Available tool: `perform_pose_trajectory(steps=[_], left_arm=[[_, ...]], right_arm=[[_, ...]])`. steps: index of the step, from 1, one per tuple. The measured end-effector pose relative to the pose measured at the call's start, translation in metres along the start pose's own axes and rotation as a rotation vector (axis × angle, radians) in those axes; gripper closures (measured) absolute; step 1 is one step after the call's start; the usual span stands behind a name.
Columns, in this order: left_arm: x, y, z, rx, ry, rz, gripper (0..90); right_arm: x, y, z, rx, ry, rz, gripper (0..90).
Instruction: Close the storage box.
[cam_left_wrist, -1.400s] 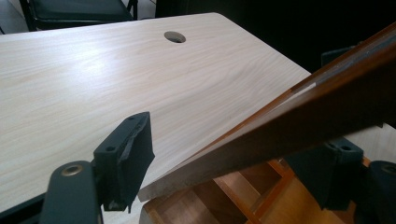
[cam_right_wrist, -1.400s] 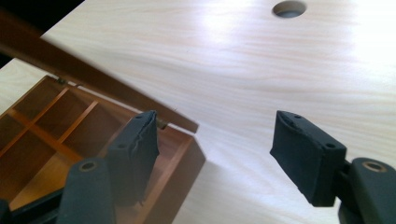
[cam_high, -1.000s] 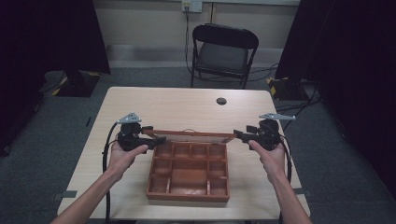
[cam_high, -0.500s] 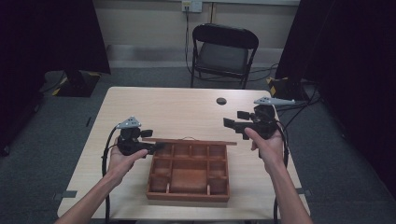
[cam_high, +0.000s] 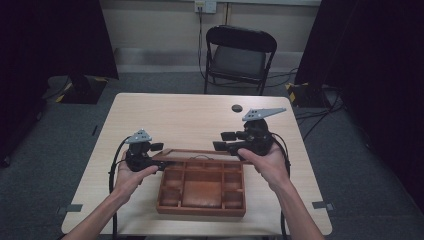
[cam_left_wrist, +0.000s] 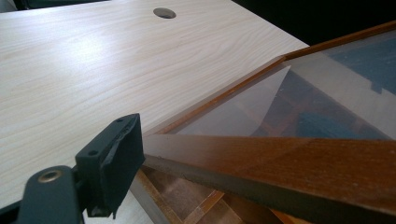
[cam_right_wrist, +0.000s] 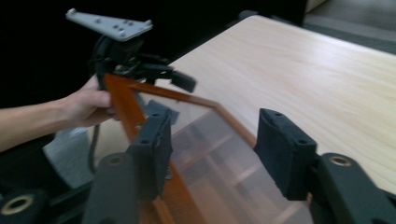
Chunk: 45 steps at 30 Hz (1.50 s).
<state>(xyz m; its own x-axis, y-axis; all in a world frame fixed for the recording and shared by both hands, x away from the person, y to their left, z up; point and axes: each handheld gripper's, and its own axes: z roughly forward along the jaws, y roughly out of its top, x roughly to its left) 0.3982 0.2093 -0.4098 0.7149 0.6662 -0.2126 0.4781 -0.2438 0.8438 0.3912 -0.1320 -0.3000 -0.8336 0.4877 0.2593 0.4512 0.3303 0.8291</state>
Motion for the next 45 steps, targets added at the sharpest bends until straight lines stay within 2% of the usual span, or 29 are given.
perform_pose_trajectory(steps=[1,2,3,4,7,8,10,14,20,25,28,31,34,38,41,44,45], left_arm=[[0.0,0.0,0.0,0.0,0.001,-0.001,15.8],[-0.001,-0.001,0.0,-0.002,0.001,-0.004,15.8],[-0.001,-0.001,0.0,-0.003,0.001,-0.003,15.8],[-0.001,-0.001,0.0,-0.003,0.001,-0.004,15.8],[0.0,-0.001,0.0,-0.001,0.002,-0.001,15.8],[0.0,-0.001,0.0,-0.001,0.002,-0.001,15.8],[-0.001,-0.001,0.0,-0.002,0.001,-0.002,15.8],[-0.002,-0.002,0.0,0.002,0.008,0.001,15.7],[-0.002,-0.003,-0.001,0.005,0.01,0.007,15.7],[-0.002,-0.004,-0.001,0.004,0.012,0.011,15.5],[-0.001,-0.004,-0.001,0.009,0.013,0.018,15.5],[-0.001,-0.004,-0.001,0.005,0.009,0.007,15.6],[-0.001,-0.004,-0.002,0.01,0.009,0.013,15.7],[-0.001,-0.005,-0.002,0.012,0.01,0.016,15.7],[0.0,-0.005,-0.003,0.011,0.009,0.007,15.8],[0.003,-0.006,-0.003,0.013,-0.013,-0.028,16.1],[0.004,-0.006,-0.003,0.016,-0.005,-0.024,15.9]], right_arm=[[0.0,0.0,0.0,0.0,0.0,0.0,51.2],[0.004,0.001,0.005,0.016,0.036,-0.011,55.1],[0.004,0.001,0.005,0.016,0.036,-0.011,55.1],[0.007,0.001,0.01,0.032,0.063,-0.018,59.2],[0.01,0.001,0.014,0.054,0.064,-0.025,62.9],[0.012,0.001,0.019,0.073,0.087,-0.02,68.2],[0.014,0.001,0.023,0.09,0.088,-0.023,70.6],[0.017,0.0,0.029,0.098,0.089,-0.011,74.5],[0.018,-0.003,0.037,0.119,0.12,0.005,78.0],[0.016,-0.004,0.037,0.121,0.132,0.01,80.2],[0.012,-0.006,0.039,0.122,0.152,0.034,77.4],[0.009,-0.007,0.039,0.12,0.16,0.058,75.9],[0.01,-0.007,0.039,0.119,0.174,0.052,81.4],[0.011,-0.007,0.04,0.133,0.178,0.035,82.0],[0.01,-0.007,0.039,0.133,0.178,0.033,82.1],[0.009,-0.008,0.039,0.139,0.175,0.027,82.2],[0.009,-0.008,0.039,0.139,0.176,0.027,82.2]])
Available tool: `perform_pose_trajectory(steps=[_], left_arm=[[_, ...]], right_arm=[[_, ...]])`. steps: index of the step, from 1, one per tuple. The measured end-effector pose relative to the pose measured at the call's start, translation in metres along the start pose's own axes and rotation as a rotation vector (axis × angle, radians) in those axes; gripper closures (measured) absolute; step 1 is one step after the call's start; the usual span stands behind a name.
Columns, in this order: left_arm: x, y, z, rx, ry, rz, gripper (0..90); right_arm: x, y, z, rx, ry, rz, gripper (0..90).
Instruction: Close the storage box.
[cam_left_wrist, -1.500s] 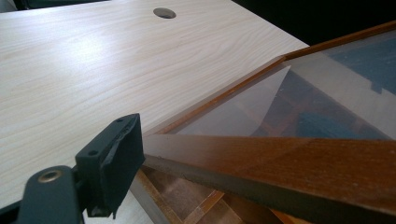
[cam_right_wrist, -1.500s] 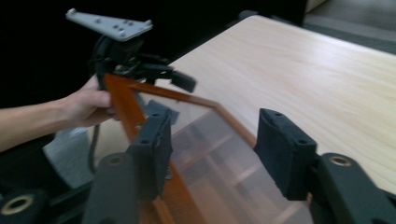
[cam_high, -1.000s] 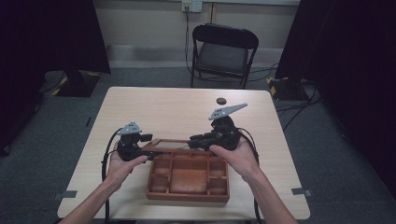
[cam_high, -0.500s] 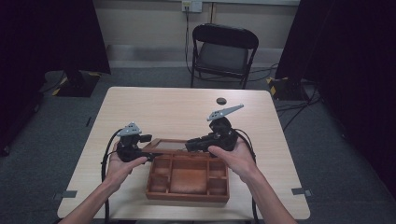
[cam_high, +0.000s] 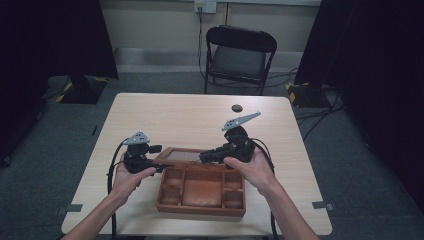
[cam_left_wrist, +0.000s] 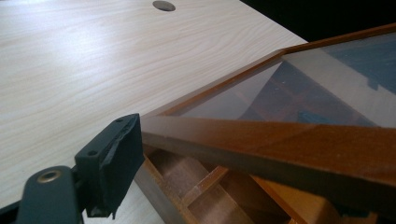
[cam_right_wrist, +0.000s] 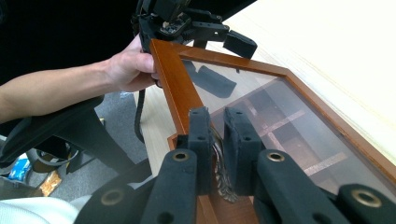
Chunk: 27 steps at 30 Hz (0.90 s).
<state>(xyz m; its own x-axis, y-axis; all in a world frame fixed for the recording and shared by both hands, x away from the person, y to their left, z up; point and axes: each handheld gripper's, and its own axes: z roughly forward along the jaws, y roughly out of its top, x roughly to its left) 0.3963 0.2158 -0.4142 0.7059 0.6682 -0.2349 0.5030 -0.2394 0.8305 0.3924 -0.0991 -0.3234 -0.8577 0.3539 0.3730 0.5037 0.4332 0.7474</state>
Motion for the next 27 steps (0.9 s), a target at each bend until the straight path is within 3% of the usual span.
perform_pose_trajectory(steps=[8,12,18,27], left_arm=[[0.004,0.0,0.0,0.032,0.007,0.02,15.8],[0.009,-0.006,-0.004,0.059,0.03,0.023,17.3],[0.027,-0.017,-0.017,0.061,0.072,-0.021,18.3],[0.04,-0.021,-0.017,0.065,0.106,-0.055,18.6]], right_arm=[[-0.001,-0.001,0.0,0.014,0.001,-0.005,82.1],[0.001,-0.003,0.001,0.027,-0.001,-0.014,82.2],[0.004,-0.005,0.002,0.036,-0.009,-0.016,82.1],[0.011,-0.015,0.006,0.067,-0.025,-0.035,81.9]])
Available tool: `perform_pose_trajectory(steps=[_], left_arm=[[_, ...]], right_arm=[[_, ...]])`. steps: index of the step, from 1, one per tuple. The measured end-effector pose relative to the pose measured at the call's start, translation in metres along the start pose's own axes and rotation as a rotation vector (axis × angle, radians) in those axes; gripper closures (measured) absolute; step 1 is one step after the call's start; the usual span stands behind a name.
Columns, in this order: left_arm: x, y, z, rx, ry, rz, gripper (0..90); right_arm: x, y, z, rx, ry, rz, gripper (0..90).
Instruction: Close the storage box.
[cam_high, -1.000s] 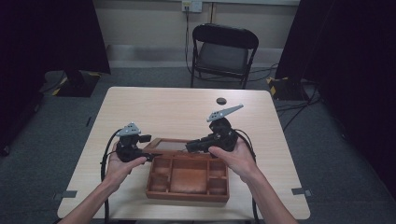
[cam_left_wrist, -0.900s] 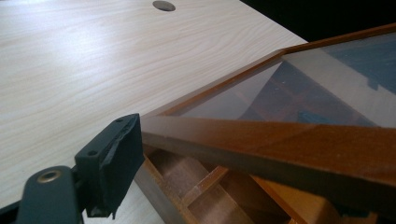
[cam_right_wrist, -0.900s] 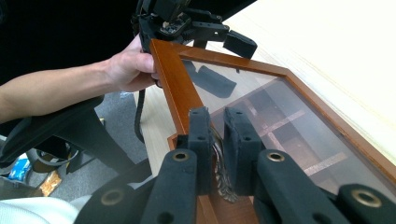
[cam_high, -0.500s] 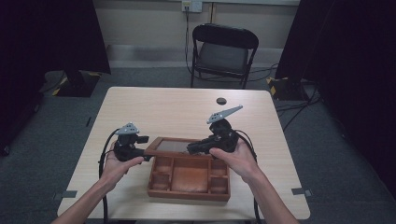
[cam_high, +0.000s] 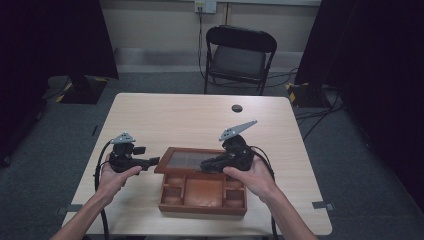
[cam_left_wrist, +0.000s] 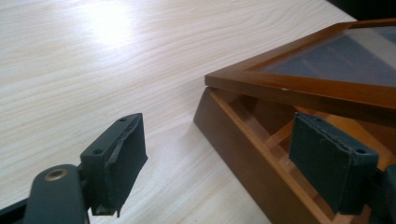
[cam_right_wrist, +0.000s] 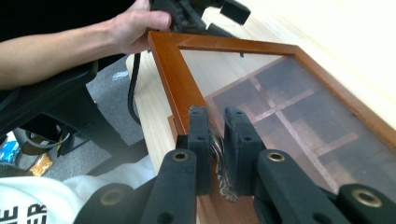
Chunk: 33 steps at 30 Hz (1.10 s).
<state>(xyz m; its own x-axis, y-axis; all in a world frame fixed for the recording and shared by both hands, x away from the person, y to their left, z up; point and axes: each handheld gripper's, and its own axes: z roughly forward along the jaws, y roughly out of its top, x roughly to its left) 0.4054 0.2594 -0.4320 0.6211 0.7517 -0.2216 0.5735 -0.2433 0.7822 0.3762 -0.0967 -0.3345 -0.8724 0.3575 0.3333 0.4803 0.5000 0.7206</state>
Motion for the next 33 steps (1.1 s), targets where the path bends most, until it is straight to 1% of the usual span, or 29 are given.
perform_pose_trajectory(steps=[4,6,9,10,11,12,15,16,20,23,24,25,26,27,33], left_arm=[[0.0,0.001,0.001,-0.004,0.001,-0.004,18.6],[0.0,0.002,0.004,0.006,0.001,0.005,18.6],[0.0,0.003,0.005,0.013,-0.001,0.004,18.6],[0.0,0.003,0.006,0.015,-0.002,0.01,18.6],[0.0,0.003,0.007,0.013,-0.002,0.005,18.6],[0.0,0.003,0.007,0.016,0.0,0.01,18.6],[0.002,0.003,0.007,0.012,-0.005,-0.012,19.0],[0.002,0.003,0.006,0.004,0.015,-0.015,20.3],[0.004,0.003,0.006,0.008,0.019,-0.007,20.4],[0.003,0.003,0.007,0.004,0.019,-0.013,20.4],[0.003,0.003,0.007,0.006,0.02,-0.009,20.4],[0.003,0.003,0.007,0.006,0.02,-0.009,20.4],[0.003,0.003,0.006,0.01,0.021,0.0,20.4],[0.003,0.003,0.006,0.009,0.023,0.0,20.4],[0.004,0.003,0.006,0.006,0.019,-0.01,20.4]], right_arm=[[0.0,-0.004,0.0,0.004,0.003,0.004,81.7],[0.001,-0.008,0.0,0.01,-0.002,0.005,81.6],[0.002,-0.011,0.001,0.01,-0.004,0.003,81.6],[0.003,-0.013,0.002,0.019,-0.005,0.002,81.5],[0.004,-0.015,0.003,0.022,-0.003,0.002,81.5],[0.006,-0.019,0.007,0.039,-0.004,-0.003,81.5],[0.008,-0.023,0.01,0.049,-0.005,-0.004,81.5],[0.008,-0.027,0.013,0.054,-0.004,-0.005,81.4],[0.009,-0.031,0.016,0.057,-0.003,-0.005,81.5],[0.008,-0.035,0.022,0.065,-0.003,-0.001,81.6],[0.007,-0.036,0.025,0.078,-0.005,0.003,81.7],[0.007,-0.036,0.025,0.078,-0.005,0.003,81.7],[0.007,-0.037,0.027,0.076,-0.001,0.002,81.7],[0.006,-0.038,0.029,0.086,0.005,0.006,81.8],[0.005,-0.042,0.033,0.087,0.003,-0.001,81.9]])
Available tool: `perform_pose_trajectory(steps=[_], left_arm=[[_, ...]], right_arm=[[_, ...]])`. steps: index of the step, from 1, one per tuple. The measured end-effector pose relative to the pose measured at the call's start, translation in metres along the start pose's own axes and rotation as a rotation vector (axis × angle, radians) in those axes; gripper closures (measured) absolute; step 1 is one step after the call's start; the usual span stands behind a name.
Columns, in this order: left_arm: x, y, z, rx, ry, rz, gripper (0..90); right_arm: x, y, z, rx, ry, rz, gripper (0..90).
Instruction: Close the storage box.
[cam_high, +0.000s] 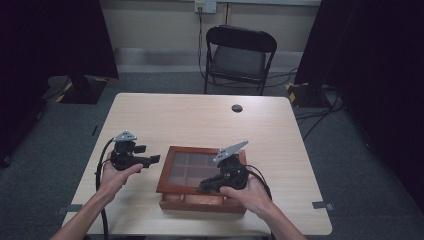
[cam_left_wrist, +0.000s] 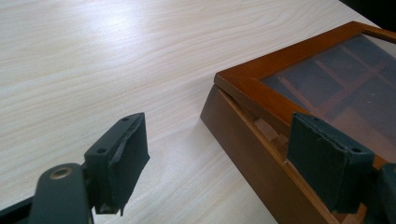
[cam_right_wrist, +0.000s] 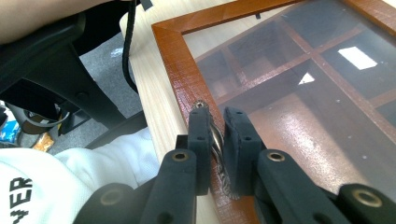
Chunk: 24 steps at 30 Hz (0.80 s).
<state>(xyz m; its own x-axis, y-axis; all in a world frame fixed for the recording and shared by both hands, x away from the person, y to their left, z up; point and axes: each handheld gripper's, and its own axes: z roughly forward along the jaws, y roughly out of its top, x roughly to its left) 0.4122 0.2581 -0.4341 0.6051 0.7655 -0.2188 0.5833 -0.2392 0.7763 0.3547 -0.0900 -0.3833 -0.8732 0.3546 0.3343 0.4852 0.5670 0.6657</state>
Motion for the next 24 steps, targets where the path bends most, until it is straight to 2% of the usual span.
perform_pose_trajectory(steps=[1,4,6,8,11,16,24], left_arm=[[-0.001,0.0,-0.001,-0.006,0.006,0.004,20.4],[-0.003,0.0,-0.001,-0.009,0.001,0.007,20.5],[-0.003,0.0,0.0,-0.01,-0.01,-0.008,20.5],[-0.002,0.0,0.001,0.0,0.0,0.004,20.5],[0.0,0.0,0.001,0.001,-0.001,-0.006,20.5],[0.002,-0.001,0.001,0.004,-0.001,-0.013,20.5],[0.001,-0.001,0.001,0.008,-0.003,-0.008,20.5]], right_arm=[[0.0,-0.002,0.001,-0.01,-0.003,-0.013,81.9],[0.0,-0.005,0.001,-0.02,-0.005,-0.012,82.0],[0.0,-0.007,0.002,-0.017,-0.003,-0.013,81.9],[0.0,-0.008,0.004,-0.011,-0.002,-0.018,81.9],[-0.001,-0.011,0.009,0.012,0.002,-0.012,81.9],[-0.002,-0.013,0.011,0.019,0.008,-0.014,82.0],[-0.005,-0.018,0.02,0.046,0.011,-0.007,82.0]])
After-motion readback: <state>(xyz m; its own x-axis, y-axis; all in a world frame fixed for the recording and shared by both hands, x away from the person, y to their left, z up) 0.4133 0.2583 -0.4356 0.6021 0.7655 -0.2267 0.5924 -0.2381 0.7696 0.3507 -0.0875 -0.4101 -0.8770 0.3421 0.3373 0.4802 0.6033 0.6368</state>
